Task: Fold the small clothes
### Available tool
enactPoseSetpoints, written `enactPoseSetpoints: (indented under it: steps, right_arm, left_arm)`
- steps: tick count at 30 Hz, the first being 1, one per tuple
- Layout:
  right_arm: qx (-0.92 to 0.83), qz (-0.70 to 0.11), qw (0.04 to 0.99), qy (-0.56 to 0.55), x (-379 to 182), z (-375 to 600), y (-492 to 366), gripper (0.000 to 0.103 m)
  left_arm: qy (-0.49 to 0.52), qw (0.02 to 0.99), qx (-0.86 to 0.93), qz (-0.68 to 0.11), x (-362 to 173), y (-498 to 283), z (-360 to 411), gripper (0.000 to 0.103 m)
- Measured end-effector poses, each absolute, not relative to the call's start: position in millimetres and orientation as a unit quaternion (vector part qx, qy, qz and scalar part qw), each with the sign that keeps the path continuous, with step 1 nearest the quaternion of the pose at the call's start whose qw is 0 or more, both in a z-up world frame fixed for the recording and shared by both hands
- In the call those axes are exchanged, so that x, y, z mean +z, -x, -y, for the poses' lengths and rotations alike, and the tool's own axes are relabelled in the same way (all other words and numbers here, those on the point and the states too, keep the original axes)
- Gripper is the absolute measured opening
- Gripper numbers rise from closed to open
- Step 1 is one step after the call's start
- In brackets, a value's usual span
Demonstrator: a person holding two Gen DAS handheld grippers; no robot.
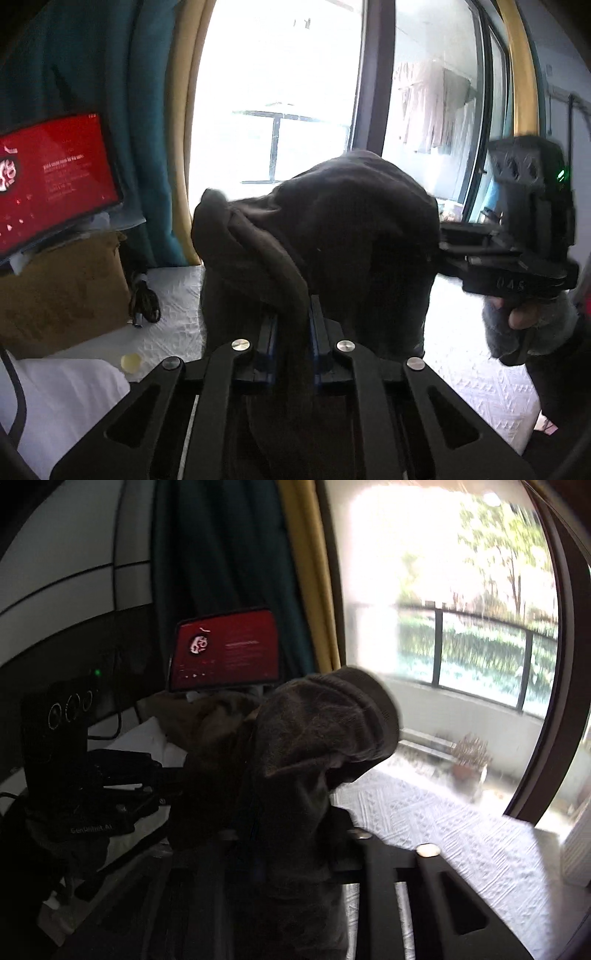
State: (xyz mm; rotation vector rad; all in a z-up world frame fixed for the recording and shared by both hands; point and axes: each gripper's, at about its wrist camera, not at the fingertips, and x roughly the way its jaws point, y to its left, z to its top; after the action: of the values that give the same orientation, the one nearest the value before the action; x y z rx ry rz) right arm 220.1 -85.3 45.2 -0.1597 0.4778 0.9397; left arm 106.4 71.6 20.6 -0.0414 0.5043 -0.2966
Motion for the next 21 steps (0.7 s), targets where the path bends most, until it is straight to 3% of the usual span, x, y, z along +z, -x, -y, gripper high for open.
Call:
enactPoseSetpoints:
  steps: [5,8,10,11,12,21]
  right_arm:
    - [0.432,-0.222,0.869,0.093,43.9,83.7,-205.8,0.015]
    - [0.43,-0.228,0.869,0.087,39.1,88.8,-207.8,0.015]
    - [0.427,-0.234,0.869,0.085,34.6,90.7,-212.6,0.015]
    - [0.425,-0.236,0.87,0.083,34.7,90.7,-210.7,0.015]
    - [0.423,-0.242,0.87,0.078,31.6,92.5,-213.9,0.015]
    - [0.429,-0.254,0.864,0.071,20.8,95.5,-232.7,0.015]
  left_arm:
    - [0.022,0.959,-0.125,-0.254,16.3,-103.3,-73.2,0.012]
    - [0.039,0.948,-0.112,-0.296,-0.9,-124.5,-89.9,0.016]
    - [0.05,0.937,-0.096,-0.332,-16.3,-135.9,-99.4,0.048]
    - [0.056,0.932,-0.097,-0.346,-23.4,-141.0,-102.5,0.077]
    - [0.065,0.926,-0.105,-0.356,-30.6,-146.1,-105.5,0.088]
    - [0.134,0.878,-0.136,-0.44,-84.2,-199.5,-115.9,0.088]
